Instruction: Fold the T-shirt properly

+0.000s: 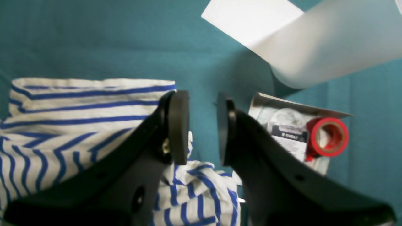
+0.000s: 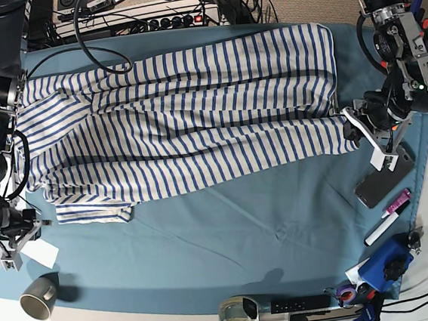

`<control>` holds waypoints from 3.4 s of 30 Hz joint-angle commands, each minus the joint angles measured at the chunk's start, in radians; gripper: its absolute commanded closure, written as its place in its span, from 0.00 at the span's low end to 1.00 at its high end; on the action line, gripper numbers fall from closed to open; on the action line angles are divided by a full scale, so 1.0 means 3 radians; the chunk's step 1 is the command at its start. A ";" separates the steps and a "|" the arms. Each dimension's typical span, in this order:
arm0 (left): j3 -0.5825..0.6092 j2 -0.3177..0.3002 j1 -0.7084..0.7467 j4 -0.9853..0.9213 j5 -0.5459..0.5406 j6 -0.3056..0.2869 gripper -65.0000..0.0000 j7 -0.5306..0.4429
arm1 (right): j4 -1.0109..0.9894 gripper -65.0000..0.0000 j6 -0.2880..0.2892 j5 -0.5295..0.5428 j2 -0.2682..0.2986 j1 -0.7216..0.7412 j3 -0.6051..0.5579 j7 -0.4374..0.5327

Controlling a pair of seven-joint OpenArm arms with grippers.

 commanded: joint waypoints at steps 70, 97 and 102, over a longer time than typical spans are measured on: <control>-0.0022 -0.0027 -0.0052 0.0061 -0.0037 -0.0015 1.00 -0.0083 | -0.0201 1.00 -0.0306 -0.0807 -0.0296 0.0127 0.0014 0.0235; -0.0022 -0.0027 -0.0053 0.0061 -0.0042 -0.0014 1.00 -0.0084 | -0.0851 0.59 -0.0479 -0.0806 -0.0387 0.0118 0.0013 0.0768; -0.0022 -0.0027 -0.0053 0.0061 -0.0051 -0.0014 1.00 -0.0084 | -0.0966 0.59 -0.0431 -0.0819 -0.0502 0.0118 0.0013 0.0801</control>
